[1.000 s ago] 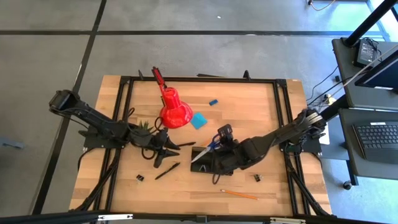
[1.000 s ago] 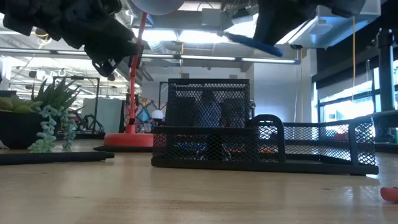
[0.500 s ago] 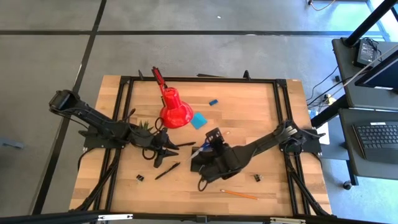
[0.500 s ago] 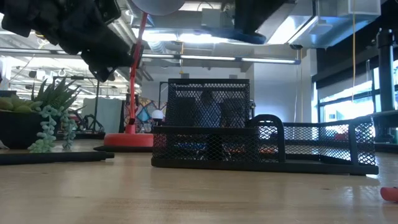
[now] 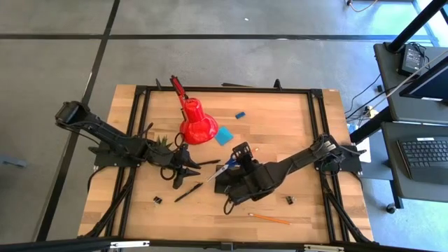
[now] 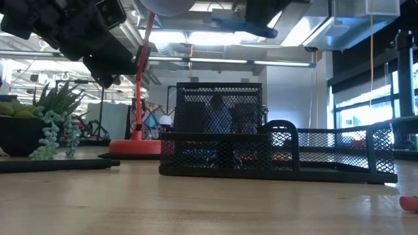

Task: Pick and place office supplies into organizer
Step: Put the blue scissors into the desk organizer

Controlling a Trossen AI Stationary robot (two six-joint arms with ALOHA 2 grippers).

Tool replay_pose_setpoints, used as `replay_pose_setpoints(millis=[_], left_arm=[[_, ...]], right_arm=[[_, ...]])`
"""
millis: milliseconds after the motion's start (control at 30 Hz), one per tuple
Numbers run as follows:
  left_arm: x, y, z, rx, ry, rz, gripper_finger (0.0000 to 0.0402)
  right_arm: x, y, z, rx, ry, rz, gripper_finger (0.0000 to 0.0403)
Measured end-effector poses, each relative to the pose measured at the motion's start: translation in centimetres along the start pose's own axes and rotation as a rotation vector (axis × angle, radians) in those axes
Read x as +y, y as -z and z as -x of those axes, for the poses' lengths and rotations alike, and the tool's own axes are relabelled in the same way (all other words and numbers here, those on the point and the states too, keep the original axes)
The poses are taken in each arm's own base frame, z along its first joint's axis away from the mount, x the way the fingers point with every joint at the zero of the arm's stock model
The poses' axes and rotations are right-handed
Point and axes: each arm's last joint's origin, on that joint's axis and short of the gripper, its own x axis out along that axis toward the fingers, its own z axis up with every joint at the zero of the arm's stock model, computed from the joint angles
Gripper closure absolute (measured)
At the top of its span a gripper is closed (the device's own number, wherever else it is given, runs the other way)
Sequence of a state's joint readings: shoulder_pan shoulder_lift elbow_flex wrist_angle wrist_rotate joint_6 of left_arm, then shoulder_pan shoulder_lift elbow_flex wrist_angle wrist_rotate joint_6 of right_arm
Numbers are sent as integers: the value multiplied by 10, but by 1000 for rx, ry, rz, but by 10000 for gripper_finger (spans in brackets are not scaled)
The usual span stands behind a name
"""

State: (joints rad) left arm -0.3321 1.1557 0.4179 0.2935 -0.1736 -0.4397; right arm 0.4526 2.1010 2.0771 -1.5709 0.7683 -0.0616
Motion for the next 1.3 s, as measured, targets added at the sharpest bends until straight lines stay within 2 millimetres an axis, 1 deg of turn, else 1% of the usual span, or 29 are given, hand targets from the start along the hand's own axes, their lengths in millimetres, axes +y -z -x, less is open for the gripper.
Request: replay_pose_setpoints(millis=[167, 233, 367, 467, 667, 800, 933, 1100, 1300], left_arm=[[0, 0, 0, 1, -1, 0, 288], [0, 0, 0, 5, -2, -7, 288], [0, 1, 0, 6, -3, -20, 288], [0, 1, 0, 6, -3, -20, 288], [0, 1, 0, 6, -3, -45, 288], [0, 1, 0, 6, -3, -47, 288], [0, 1, 0, 6, -3, -59, 288], [0, 1, 0, 6, -3, -59, 288], [0, 1, 0, 6, -3, -53, 288]], right_arm=[[12, 2, -12, 51, 6, 79, 317], [15, 3, -14, 66, 92, 105, 317], [14, 3, -10, 67, 309, 117, 317], [14, 3, -6, 62, 370, 131, 317], [20, 3, 6, 79, 511, 321, 317], [29, 2, 16, 80, 532, 445, 317], [35, 2, 22, 78, 551, 511, 317], [33, 2, 21, 97, 575, 536, 317], [25, 2, 14, 156, 562, 643, 317]])
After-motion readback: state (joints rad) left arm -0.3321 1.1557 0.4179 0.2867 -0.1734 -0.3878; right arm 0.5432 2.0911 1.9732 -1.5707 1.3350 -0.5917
